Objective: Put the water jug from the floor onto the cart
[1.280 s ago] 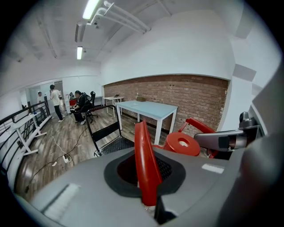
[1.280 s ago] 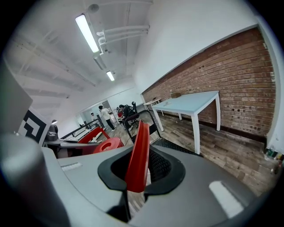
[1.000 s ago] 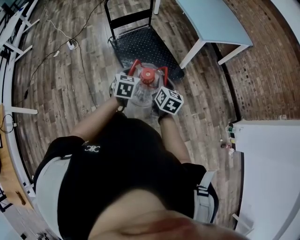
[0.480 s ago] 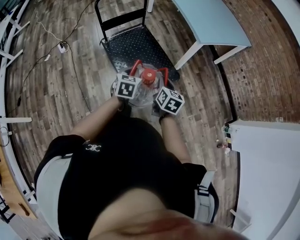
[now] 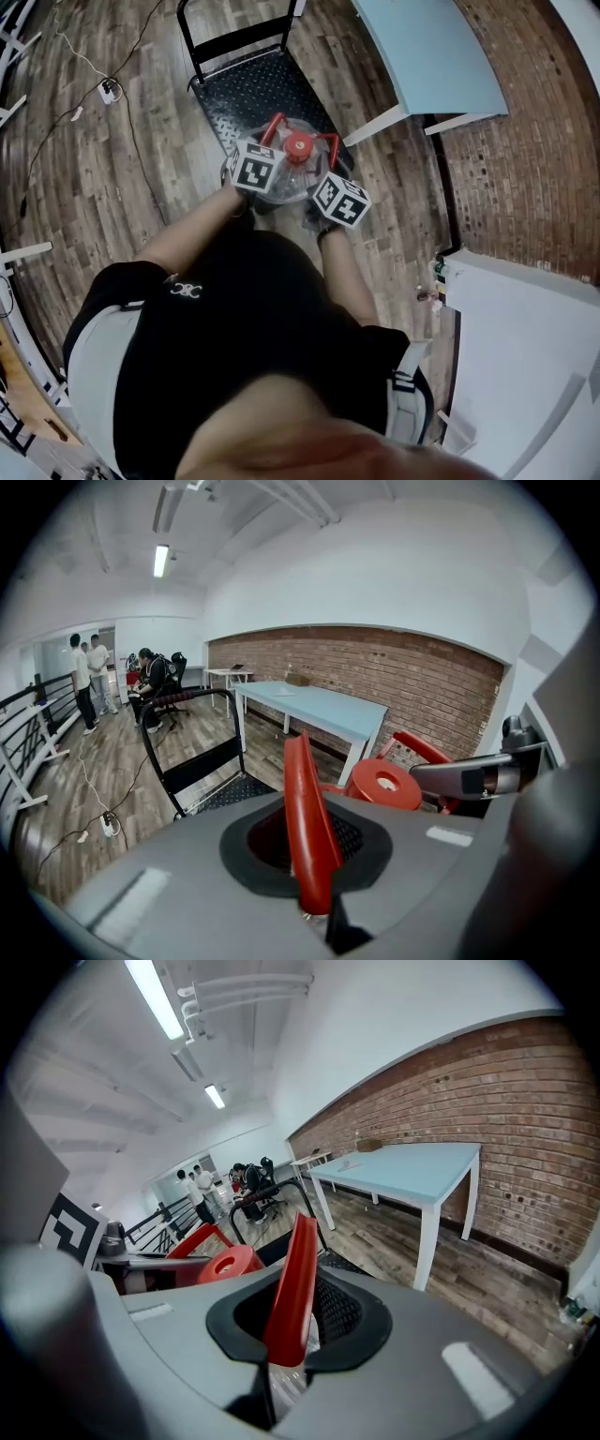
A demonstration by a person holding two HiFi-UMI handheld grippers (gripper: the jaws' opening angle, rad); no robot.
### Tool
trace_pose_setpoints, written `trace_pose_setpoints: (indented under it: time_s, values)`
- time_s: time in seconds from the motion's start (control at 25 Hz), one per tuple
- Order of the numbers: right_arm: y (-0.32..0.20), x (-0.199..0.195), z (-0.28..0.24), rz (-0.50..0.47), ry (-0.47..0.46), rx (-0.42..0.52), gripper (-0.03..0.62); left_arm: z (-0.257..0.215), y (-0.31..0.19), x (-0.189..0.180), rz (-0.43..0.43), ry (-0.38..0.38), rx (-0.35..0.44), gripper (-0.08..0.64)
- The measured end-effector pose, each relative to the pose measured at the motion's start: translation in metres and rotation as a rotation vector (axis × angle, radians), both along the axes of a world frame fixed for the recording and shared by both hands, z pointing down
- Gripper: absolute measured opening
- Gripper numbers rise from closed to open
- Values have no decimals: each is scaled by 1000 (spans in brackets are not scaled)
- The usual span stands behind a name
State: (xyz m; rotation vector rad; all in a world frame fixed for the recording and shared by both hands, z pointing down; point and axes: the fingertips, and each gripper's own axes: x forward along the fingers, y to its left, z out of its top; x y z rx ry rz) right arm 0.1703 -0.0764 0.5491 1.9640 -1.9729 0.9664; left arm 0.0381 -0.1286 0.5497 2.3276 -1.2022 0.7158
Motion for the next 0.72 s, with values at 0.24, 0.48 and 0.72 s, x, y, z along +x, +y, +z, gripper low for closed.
trace_pose_setpoints:
  time_s: [0.24, 0.48, 0.72]
  values:
    - [-68, -1, 15, -8, -5, -82, 63, 7, -72, -3, 12, 11, -35, 2]
    - [-135, -8, 20, -42, -11, -108, 64, 12, -136, -11, 7, 15, -34, 2]
    - [-177, -17, 39, -92, -16, -159, 71, 22, -178, -22, -11, -18, -20, 2]
